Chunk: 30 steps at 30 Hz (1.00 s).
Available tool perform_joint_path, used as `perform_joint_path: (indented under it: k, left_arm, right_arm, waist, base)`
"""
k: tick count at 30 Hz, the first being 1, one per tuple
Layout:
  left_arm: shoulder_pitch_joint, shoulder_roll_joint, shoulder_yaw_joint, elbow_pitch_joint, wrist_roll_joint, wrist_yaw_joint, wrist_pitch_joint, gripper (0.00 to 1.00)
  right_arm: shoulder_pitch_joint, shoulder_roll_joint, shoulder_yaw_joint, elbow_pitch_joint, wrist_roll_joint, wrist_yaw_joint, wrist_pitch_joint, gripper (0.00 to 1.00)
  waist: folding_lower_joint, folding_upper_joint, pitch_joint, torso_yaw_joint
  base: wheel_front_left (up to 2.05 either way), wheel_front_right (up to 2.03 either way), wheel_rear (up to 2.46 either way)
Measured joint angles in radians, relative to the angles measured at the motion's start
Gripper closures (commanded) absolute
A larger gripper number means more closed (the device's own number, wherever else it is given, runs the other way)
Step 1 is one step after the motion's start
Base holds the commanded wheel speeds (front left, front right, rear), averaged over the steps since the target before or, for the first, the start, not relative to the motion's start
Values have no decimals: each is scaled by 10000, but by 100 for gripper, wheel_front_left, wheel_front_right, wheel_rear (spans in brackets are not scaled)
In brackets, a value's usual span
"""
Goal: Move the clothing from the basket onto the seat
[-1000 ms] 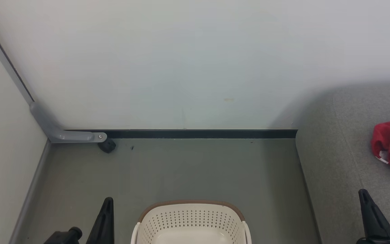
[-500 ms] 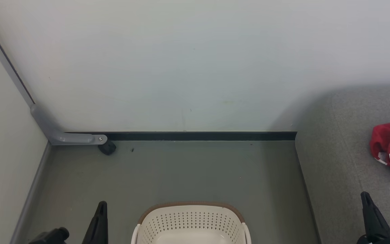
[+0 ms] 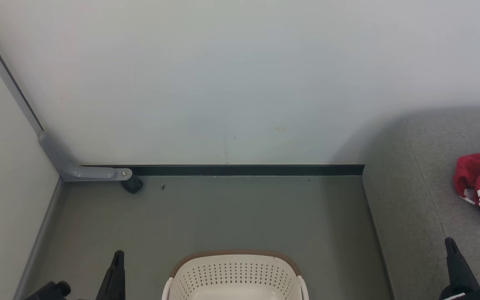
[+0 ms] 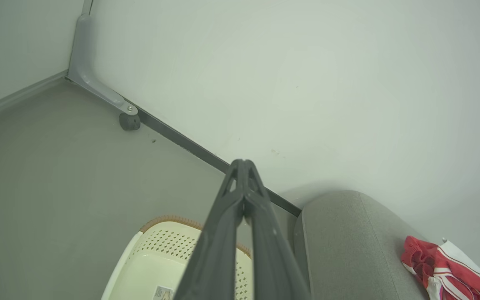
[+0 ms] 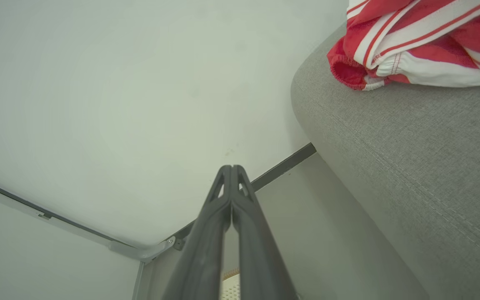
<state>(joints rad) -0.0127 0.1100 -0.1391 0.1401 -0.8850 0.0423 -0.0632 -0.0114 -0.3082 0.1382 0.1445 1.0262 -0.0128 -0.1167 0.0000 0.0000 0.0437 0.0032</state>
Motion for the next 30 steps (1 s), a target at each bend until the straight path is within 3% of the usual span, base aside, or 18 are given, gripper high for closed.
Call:
perform_joint_path:
  k: [30]
  left_arm:
    - [-239,-330,1093,779,-3521,-796,892,100]
  right_arm:
    - [-300,1260,-1244,782,2938,621,1078,100]
  waist:
    - [0,0,-211,-17]
  base:
    - [0,0,0]
